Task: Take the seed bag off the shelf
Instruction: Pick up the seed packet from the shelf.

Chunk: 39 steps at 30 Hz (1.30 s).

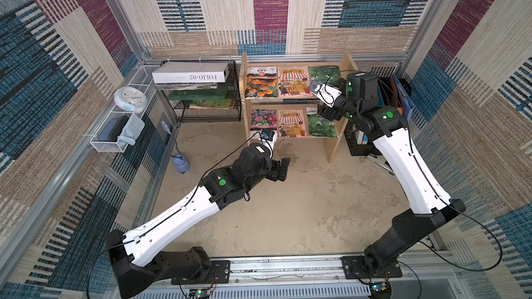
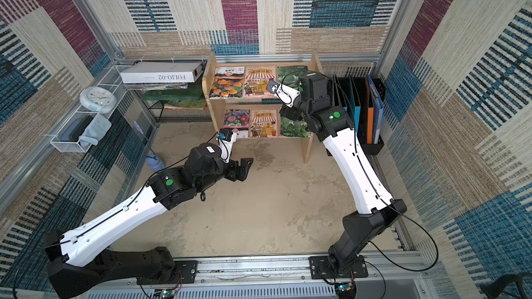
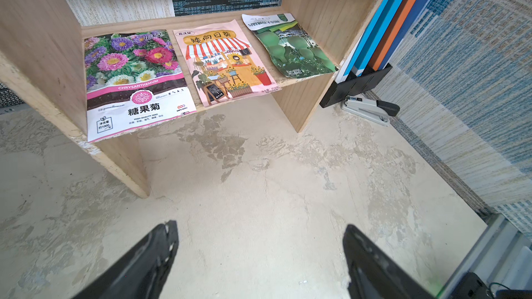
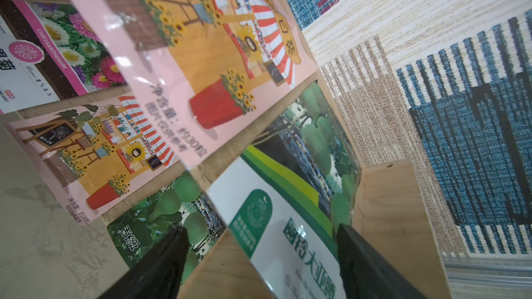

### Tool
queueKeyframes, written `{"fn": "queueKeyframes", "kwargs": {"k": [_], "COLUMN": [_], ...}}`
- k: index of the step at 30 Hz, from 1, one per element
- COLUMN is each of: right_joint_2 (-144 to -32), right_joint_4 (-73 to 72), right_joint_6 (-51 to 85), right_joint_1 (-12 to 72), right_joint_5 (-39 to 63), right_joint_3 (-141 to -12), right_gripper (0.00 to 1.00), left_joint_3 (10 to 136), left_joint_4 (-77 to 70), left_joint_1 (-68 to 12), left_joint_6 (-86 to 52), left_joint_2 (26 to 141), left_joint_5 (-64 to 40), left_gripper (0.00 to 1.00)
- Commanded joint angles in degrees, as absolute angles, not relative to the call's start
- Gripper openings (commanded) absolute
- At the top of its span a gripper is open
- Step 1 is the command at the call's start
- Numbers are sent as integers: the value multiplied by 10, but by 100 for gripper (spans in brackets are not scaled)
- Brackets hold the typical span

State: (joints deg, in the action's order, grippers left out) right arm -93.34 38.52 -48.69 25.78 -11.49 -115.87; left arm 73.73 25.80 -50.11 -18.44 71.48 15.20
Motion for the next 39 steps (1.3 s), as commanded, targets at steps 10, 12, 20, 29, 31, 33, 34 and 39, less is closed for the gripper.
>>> {"fn": "queueKeyframes", "kwargs": {"k": [10,12,20,29,31,33,34,39], "right_joint_2": [-895,-889,-870,-875,-875,-875,-875,-882], "right_joint_4": [358,358,352,311,302,295,292,284], "right_joint_6": [-485,-484,-486,-493,-494,-494,-494,-501], "right_joint_1": [257,256,256,256,256,255,256,256], "right_joint_5": [-95,-93,-87,-107,-109,-109,-110,-114], "right_joint_3": [-1103,-1100,-1094,-1086,-1087,-1086,-1085,-1087], "right_gripper": [69,66,57,45,44,42,42,41], "left_joint_3": [740,740,740,740,740,740,740,739], "left_joint_4": [246,245,242,243,243,243,242,242], "left_joint_1": [-501,-501,-501,-501,-500,-501,-501,-501], "left_joint_6": [-184,-185,-188,-191,-192,-190,-190,-188], "left_joint_2": [716,715,719,717,715,715,713,714], "left_joint_5": [153,152,150,149,150,151,151,153], "left_gripper": [95,95,95,95,95,95,95,95]}}
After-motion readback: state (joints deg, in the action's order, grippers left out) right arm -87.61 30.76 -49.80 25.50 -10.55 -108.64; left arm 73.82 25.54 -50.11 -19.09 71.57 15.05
